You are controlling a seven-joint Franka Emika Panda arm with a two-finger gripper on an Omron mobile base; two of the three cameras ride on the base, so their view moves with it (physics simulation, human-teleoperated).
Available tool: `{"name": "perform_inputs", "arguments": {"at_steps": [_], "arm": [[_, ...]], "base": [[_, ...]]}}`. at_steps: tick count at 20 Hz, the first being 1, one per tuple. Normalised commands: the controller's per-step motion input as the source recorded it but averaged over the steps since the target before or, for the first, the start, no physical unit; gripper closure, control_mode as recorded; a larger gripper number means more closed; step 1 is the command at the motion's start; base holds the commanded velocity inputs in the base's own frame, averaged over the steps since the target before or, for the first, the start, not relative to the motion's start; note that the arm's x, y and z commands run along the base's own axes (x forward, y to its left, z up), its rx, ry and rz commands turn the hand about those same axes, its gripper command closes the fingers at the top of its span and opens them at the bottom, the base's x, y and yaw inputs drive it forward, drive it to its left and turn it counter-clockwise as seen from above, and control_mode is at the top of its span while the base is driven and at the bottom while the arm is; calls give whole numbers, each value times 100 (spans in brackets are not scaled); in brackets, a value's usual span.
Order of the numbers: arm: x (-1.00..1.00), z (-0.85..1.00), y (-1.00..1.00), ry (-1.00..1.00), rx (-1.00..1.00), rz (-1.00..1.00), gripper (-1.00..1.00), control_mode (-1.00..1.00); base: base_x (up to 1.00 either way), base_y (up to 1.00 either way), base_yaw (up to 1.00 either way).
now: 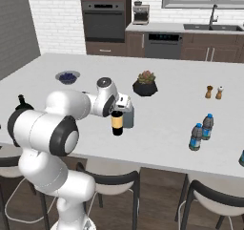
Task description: Move the plastic bottles in the middle to the plastics group, and the glass bottles in the middle to the glass group.
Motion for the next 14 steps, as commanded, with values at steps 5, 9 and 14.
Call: {"name": "perform_inputs", "arguments": {"at_steps": [5, 9, 14], "arm": [[0, -5, 0, 0, 0, 0, -100, -100], [0, 0, 0, 0, 0, 0, 100, -100], [0, 0, 0, 0, 0, 0, 100, -100]], "base": [[0, 0, 0], [0, 0, 0], [0, 0, 0]]}}
